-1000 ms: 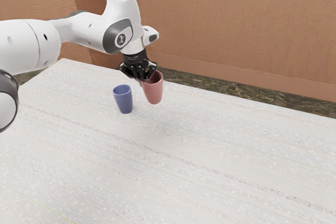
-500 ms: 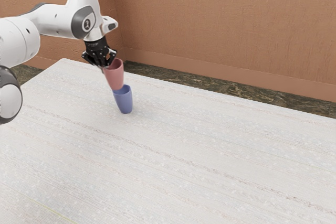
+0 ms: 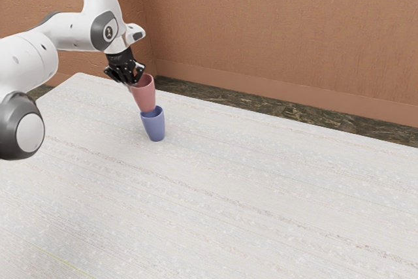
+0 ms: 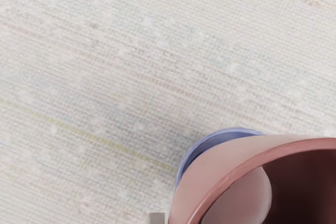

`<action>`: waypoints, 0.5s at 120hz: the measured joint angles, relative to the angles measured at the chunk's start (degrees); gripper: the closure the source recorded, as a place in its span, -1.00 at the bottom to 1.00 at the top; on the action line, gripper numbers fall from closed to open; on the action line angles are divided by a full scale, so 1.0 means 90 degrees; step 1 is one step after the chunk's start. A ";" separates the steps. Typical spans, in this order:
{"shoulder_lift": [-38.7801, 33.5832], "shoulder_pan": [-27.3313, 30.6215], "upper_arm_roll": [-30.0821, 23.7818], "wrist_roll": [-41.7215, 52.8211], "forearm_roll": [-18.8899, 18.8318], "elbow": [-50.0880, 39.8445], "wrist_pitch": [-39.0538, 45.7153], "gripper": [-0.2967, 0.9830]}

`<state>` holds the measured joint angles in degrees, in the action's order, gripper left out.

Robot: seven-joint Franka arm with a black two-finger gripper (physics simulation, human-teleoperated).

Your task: Place the right cup onto the left cup

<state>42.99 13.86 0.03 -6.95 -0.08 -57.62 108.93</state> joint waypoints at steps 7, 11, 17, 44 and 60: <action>0.0050 0.0001 -0.0002 0.0059 0.0008 0.0092 0.0007 0.69; 0.0069 0.0002 -0.0002 0.0090 0.0012 0.0114 0.0010 0.69; 0.0113 0.0002 0.0001 0.0134 0.0022 0.0130 0.0014 0.69; 0.0249 0.0002 0.0025 0.0293 0.0168 0.0105 0.0038 0.69; 0.0254 0.0003 0.0058 0.0364 0.0367 0.0068 0.0040 0.41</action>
<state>45.28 13.89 0.55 -3.67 3.22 -57.00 109.29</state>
